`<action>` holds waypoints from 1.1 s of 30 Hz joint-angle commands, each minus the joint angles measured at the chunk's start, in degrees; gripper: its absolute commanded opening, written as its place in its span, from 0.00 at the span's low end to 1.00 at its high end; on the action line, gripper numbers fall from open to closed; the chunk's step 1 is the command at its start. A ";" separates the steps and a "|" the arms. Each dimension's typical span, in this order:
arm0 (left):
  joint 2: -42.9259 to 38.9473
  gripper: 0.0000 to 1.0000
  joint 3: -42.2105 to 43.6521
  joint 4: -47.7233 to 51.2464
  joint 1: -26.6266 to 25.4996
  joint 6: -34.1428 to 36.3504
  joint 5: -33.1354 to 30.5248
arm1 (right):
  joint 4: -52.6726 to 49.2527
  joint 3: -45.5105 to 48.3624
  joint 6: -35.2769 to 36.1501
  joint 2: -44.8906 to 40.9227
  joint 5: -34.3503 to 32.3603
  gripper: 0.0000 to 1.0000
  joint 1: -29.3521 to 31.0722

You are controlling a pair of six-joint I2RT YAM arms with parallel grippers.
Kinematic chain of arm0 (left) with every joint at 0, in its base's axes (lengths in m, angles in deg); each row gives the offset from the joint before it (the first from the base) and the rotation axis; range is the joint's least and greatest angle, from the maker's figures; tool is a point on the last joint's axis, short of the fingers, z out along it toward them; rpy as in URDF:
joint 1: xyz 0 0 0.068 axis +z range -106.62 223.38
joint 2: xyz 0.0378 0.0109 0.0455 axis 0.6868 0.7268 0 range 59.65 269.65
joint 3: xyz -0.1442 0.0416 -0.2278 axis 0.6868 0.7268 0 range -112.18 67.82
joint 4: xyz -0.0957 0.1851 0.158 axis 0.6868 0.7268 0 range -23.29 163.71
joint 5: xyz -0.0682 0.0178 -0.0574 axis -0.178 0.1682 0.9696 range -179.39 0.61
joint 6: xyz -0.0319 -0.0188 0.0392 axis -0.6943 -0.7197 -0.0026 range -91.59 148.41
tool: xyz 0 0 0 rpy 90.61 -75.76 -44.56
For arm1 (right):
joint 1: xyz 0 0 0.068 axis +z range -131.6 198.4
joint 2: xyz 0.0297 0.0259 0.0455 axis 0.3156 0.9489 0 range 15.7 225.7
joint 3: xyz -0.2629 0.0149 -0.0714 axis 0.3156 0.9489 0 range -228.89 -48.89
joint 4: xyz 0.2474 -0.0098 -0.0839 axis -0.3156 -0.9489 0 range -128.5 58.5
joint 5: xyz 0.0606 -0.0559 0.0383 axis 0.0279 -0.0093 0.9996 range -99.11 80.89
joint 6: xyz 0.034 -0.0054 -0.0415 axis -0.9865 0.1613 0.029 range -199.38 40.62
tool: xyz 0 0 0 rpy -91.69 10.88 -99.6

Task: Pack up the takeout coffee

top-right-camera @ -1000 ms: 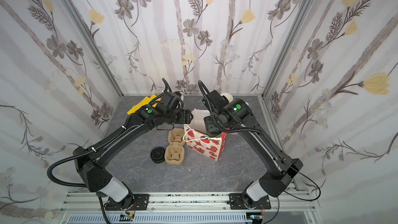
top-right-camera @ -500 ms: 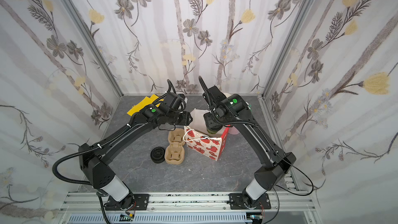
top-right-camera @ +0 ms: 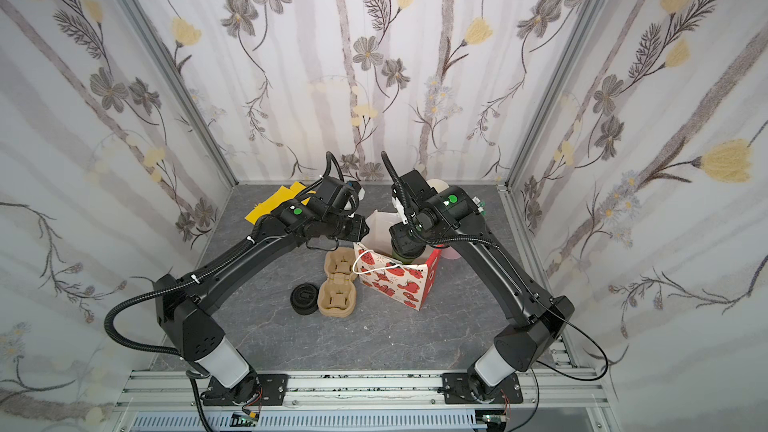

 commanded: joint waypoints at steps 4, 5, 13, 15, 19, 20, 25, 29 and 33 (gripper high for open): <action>-0.49 0.12 -0.21 -1.29 0.21 2.16 2.67 | -1.46 -1.55 -2.16 0.97 -0.47 0.63 1.88; -0.61 0.10 0.03 -1.57 0.16 2.47 3.49 | -1.91 -2.15 -2.51 0.77 -0.81 0.63 2.23; -1.32 0.00 2.24 -4.66 0.12 5.60 12.88 | -3.00 -1.77 -5.17 -3.40 -1.30 0.63 3.65; -1.90 0.00 3.01 -4.91 0.08 7.40 14.87 | -3.05 0.51 -6.19 -5.27 -1.03 0.64 4.57; -3.43 0.00 4.62 -4.80 0.12 12.42 17.52 | -3.00 5.44 -7.80 -9.54 -1.25 0.63 6.23; -3.56 0.00 4.76 -4.80 0.12 13.34 18.14 | -3.00 6.38 -8.22 -10.31 -1.05 0.63 6.68; -2.51 0.00 3.73 -4.77 0.12 16.30 21.78 | -3.09 9.57 -8.98 -12.43 -0.83 0.64 8.20; -2.05 0.00 3.33 -4.77 0.12 17.64 23.19 | -3.07 10.60 -9.34 -13.22 -0.14 0.64 8.76; -1.29 0.00 3.07 -4.78 -0.17 18.36 22.63 | -3.09 12.90 -9.17 -13.72 0.09 0.64 10.42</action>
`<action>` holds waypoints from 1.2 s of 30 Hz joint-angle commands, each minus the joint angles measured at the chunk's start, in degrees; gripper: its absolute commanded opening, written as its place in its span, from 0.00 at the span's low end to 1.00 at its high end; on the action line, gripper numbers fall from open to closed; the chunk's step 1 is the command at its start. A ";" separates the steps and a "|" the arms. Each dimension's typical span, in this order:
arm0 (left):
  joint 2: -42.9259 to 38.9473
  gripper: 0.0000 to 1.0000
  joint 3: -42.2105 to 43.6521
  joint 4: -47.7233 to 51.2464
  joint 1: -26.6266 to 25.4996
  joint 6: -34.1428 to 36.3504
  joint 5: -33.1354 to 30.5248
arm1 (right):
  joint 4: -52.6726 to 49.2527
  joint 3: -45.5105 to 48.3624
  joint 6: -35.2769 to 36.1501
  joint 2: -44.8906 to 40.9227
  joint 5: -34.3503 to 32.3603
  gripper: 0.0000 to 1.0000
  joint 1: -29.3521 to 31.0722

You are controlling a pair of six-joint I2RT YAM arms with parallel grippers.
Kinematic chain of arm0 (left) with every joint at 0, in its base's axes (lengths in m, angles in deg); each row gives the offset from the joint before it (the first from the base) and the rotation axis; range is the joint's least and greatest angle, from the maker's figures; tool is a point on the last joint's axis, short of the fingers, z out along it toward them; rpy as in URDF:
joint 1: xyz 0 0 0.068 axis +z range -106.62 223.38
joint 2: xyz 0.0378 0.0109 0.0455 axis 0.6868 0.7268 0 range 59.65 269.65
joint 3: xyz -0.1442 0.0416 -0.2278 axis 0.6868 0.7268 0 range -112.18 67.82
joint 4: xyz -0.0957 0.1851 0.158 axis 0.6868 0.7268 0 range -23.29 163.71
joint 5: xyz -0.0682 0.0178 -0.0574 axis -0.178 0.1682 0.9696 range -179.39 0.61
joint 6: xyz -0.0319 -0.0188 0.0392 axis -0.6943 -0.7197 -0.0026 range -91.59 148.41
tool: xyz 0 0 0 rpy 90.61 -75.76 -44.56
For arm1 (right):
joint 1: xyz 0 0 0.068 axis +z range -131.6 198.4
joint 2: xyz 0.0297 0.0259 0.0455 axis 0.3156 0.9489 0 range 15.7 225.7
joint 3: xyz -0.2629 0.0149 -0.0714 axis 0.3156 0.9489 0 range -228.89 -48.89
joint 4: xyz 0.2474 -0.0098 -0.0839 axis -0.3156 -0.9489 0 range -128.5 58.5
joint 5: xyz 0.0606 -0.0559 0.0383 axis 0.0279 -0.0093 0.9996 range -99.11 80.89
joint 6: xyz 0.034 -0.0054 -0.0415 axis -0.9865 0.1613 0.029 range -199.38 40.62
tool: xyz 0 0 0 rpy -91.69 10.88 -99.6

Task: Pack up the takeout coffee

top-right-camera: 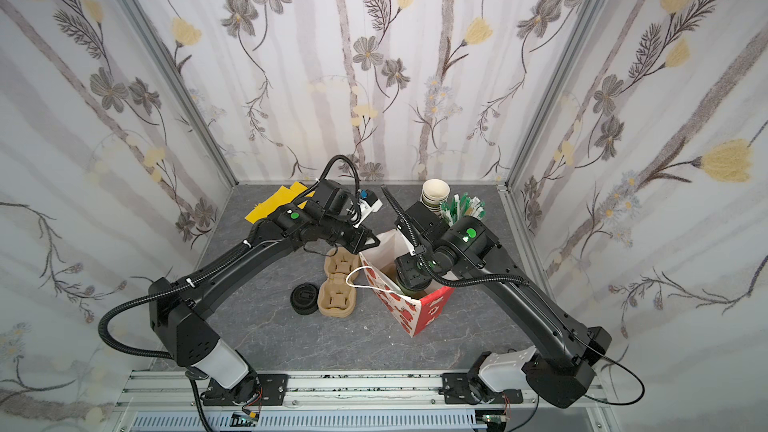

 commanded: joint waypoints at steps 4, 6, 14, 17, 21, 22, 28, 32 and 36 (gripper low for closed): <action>2.41 0.00 -2.69 -1.58 -0.21 1.54 0.25 | 1.31 1.54 -0.35 -0.15 0.13 0.64 1.56; 3.18 0.08 -3.71 -1.62 -0.57 1.27 -0.98 | 1.30 1.95 -0.37 -0.40 -0.48 0.64 1.57; 2.34 0.57 -6.47 -1.86 -0.58 -0.48 -8.20 | 1.31 2.94 0.00 -0.77 -0.60 0.65 1.45; 0.95 0.65 -6.76 -2.18 -0.58 -2.36 -11.48 | 1.31 3.40 -0.25 -0.83 0.10 0.65 1.53; -2.24 0.70 -5.52 -2.72 -0.08 -5.17 -17.41 | 1.31 4.28 -1.09 -1.88 0.42 0.65 1.41; -3.23 0.71 -4.94 -2.83 0.06 -6.34 -19.25 | 1.31 4.57 -1.38 -2.20 0.46 0.65 1.41; -10.03 0.73 1.01 -4.05 0.80 -12.19 -21.61 | 1.31 5.47 -1.78 -2.62 1.44 0.65 1.32; -14.30 0.73 6.75 -4.32 0.88 -15.51 -21.75 | 1.24 4.81 -1.42 -1.86 1.69 0.65 1.23; -18.77 0.73 12.26 -4.62 0.98 -19.11 -21.81 | 1.22 5.02 -1.32 -1.05 1.55 0.65 1.10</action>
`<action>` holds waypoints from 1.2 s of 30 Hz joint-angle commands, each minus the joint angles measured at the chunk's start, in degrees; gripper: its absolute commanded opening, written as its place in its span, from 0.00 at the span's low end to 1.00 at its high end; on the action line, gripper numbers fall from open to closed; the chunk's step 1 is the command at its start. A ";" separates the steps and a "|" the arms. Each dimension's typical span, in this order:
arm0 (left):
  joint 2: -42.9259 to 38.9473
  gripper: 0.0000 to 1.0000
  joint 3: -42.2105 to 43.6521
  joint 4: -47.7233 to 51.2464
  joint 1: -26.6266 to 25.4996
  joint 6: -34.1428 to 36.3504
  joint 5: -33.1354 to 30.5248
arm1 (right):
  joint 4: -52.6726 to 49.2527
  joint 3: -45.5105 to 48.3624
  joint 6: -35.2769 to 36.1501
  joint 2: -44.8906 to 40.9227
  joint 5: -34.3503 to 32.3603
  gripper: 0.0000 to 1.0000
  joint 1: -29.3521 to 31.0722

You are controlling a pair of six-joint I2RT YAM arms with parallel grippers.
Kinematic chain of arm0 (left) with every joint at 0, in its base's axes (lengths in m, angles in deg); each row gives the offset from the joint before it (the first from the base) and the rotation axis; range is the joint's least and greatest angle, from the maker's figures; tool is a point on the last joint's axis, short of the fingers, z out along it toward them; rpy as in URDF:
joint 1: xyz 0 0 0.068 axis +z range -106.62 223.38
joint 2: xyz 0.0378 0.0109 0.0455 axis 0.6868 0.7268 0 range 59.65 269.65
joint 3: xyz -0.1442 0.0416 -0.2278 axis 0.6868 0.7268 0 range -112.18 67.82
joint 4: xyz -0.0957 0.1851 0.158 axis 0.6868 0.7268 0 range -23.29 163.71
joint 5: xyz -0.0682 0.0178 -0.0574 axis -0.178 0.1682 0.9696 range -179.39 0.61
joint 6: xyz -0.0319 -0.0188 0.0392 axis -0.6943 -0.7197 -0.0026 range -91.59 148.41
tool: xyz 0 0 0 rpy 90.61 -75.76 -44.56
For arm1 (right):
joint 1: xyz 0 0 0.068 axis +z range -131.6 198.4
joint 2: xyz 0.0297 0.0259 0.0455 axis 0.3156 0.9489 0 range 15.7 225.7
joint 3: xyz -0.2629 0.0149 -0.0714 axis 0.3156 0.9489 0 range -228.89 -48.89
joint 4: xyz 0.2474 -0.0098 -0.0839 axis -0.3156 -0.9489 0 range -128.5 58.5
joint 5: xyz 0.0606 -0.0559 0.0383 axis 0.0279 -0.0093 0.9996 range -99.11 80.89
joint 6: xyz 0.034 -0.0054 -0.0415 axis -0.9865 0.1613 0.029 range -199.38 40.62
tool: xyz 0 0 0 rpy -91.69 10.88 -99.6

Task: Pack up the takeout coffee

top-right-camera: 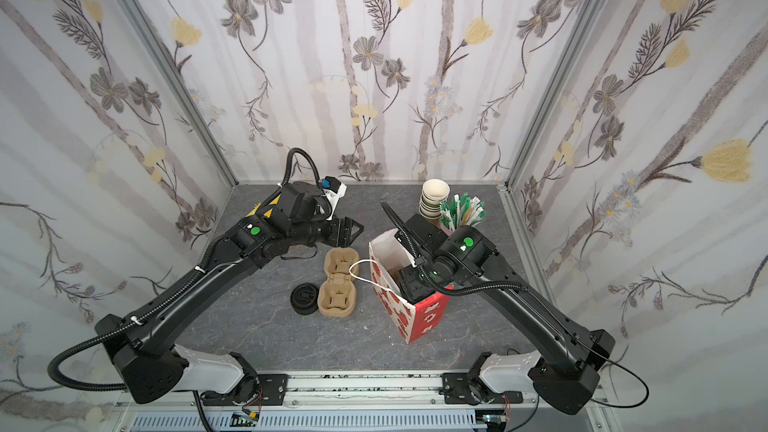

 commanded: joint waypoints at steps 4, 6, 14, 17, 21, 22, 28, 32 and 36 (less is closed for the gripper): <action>-5.60 0.73 5.97 -1.87 0.38 -6.00 -0.70 | 1.25 0.62 -0.06 1.56 -0.96 0.65 -0.08; -7.45 0.73 6.55 -1.87 0.36 -6.30 -0.07 | 1.22 0.78 -0.04 2.21 -1.63 0.65 -0.07; -10.47 0.71 11.56 -2.27 0.62 -6.41 5.34 | 1.31 0.95 0.40 4.06 -3.97 0.66 -0.46; -11.28 0.71 12.69 -2.39 0.60 -6.14 5.80 | 1.35 0.80 0.92 4.72 -4.34 0.66 -0.48; -11.66 0.71 13.66 -2.74 0.73 -6.16 6.31 | 1.35 0.62 2.06 6.12 -3.90 0.67 -0.47; -11.75 0.71 13.84 -2.83 0.65 -6.22 6.45 | 1.35 0.62 2.41 6.38 -3.67 0.66 -0.53; -12.28 0.70 14.80 -3.31 0.74 -6.25 7.27 | 1.44 1.20 3.65 6.77 -3.63 0.67 -2.38; -12.37 0.70 15.35 -3.46 0.75 -6.23 7.44 | 2.11 2.67 4.13 6.45 -3.12 0.67 -3.13; -12.02 0.70 15.28 -3.64 0.74 -6.22 7.68 | 3.00 3.59 4.36 6.17 -1.37 0.67 -3.96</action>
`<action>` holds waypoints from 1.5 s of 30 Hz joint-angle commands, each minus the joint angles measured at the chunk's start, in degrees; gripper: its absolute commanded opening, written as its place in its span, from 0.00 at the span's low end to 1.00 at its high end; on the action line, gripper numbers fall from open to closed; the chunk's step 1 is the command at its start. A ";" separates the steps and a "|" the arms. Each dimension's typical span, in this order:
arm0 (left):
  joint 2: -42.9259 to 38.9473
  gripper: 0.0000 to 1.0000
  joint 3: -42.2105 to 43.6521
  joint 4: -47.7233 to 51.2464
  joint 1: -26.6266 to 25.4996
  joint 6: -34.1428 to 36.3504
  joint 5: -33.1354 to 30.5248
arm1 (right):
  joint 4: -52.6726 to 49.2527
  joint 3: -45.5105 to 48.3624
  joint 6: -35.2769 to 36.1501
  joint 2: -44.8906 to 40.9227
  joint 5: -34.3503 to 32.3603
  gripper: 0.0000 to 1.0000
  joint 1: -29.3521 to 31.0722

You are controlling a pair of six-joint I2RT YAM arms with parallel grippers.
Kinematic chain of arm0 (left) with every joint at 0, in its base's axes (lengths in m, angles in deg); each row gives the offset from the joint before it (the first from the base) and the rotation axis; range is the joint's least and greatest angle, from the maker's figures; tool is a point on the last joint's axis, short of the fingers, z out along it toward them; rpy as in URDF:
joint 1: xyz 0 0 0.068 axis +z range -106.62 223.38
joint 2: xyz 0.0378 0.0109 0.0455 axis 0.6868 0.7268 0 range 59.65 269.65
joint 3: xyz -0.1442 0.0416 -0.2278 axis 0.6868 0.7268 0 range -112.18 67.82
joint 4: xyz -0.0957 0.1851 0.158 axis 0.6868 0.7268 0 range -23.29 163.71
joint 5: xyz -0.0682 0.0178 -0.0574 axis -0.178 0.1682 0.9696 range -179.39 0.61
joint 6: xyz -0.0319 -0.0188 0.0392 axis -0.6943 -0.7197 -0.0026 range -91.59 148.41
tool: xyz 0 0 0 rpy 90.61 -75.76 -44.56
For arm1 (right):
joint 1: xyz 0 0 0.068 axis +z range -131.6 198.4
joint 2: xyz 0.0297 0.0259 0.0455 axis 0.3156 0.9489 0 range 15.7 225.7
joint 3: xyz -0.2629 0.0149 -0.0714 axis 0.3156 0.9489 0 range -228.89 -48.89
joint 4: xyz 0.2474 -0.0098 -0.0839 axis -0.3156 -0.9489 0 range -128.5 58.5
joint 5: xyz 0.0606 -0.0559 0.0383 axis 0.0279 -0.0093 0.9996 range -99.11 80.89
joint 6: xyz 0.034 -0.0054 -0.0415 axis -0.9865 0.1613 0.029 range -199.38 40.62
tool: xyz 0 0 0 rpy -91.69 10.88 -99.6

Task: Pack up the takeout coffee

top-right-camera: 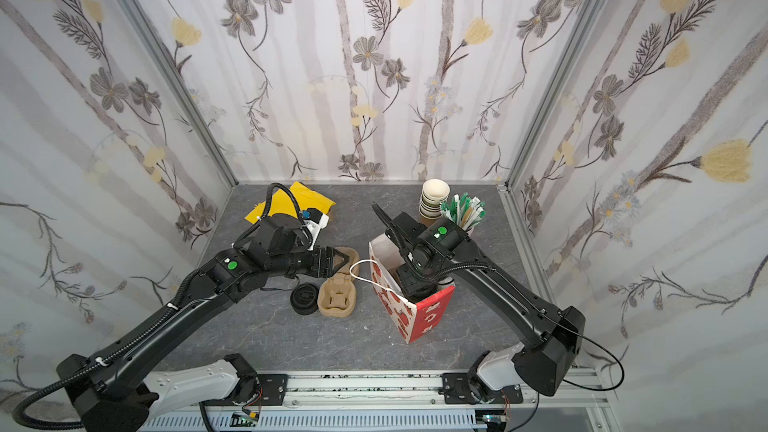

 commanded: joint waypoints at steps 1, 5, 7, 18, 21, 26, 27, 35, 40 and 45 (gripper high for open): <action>0.16 0.70 -0.04 -2.00 0.06 -0.57 0.77 | 2.15 0.47 0.75 -0.15 1.89 0.67 -0.32; 0.33 0.69 -0.03 -2.05 0.08 -0.48 0.88 | 2.15 0.48 0.93 -0.13 2.89 0.67 -0.69; 0.45 0.69 -0.07 -2.04 0.13 -0.40 1.04 | 2.15 0.56 1.11 0.03 3.14 0.67 -0.83; 0.58 0.69 0.15 -2.13 0.15 -0.18 1.30 | 2.14 0.57 1.64 0.66 4.44 0.68 -1.01; 0.60 0.69 0.17 -2.16 0.20 -0.06 1.41 | 2.50 0.83 1.79 0.63 4.99 0.68 -0.94; 0.42 0.69 0.23 -2.16 0.19 0.22 1.59 | 1.39 0.79 1.82 3.03 4.84 0.68 -1.00; 0.42 0.69 0.21 -2.12 0.20 0.22 1.58 | 1.11 0.50 1.66 3.06 4.74 0.68 -0.96; 0.77 0.68 0.19 -2.18 0.19 0.56 1.67 | 0.48 -0.44 -1.49 2.43 5.62 0.67 -0.85; 1.26 0.68 -0.12 -2.14 0.16 0.88 1.84 | 0.48 -0.30 -2.14 2.09 4.63 0.68 -0.79; 1.48 0.68 -0.35 -2.17 0.29 1.18 1.94 | 1.11 0.05 -1.84 3.04 3.58 0.68 -0.82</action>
